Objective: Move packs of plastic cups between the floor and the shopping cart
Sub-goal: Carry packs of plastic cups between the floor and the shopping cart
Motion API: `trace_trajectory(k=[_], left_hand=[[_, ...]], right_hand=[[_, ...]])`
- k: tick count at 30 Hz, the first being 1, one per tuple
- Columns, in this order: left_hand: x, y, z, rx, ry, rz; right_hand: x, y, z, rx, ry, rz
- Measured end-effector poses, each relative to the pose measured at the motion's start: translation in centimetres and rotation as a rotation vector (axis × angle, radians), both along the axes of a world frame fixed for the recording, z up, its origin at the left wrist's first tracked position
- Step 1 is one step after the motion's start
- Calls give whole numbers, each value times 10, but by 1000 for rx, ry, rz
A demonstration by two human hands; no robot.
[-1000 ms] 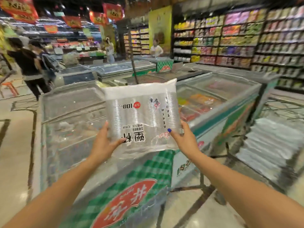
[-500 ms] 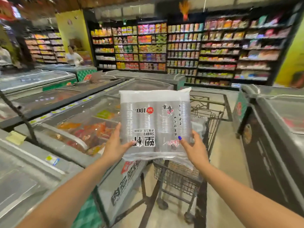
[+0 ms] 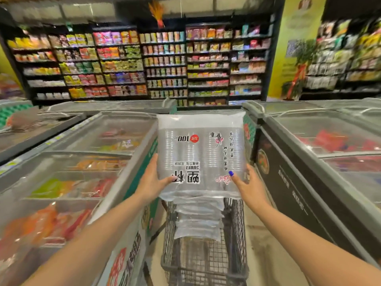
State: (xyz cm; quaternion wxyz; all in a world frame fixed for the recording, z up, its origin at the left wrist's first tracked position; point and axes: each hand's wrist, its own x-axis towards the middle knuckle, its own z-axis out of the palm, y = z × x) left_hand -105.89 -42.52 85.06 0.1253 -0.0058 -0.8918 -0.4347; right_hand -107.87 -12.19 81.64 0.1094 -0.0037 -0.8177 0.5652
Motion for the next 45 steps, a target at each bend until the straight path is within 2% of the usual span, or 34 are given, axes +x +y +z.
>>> trace_trajectory(k=[6, 11, 15, 20, 27, 31, 36, 42, 45], left_hand=[[-98, -13, -5, -4, -68, -52], [-173, -19, -36, -35, -113, -77], [-219, -28, -58, -77, -240, -54], [-292, -33, -76, -141, -358, -81], [-385, -15, -121, -96, -512, -141], [-410, -5, -149, -61, -614, -177], [-430, -9, -161, 14, -625, -171], [-446, -11, -171, -78, -646, -115], [-451, -11, -175, -228, -641, -80]], right_hand=[[-80, -27, -16, 17, -20, -55], [-145, -39, -44, 114, -109, -95], [-190, -47, -66, 139, -158, -70], [-253, -49, -84, 177, -314, -54], [-331, -35, -116, 253, -425, -47], [-353, -31, -138, 322, -511, -23], [-376, -28, -150, 343, -515, -12], [-397, -36, -154, 387, -513, -7], [-398, -37, -156, 370, -522, -3]])
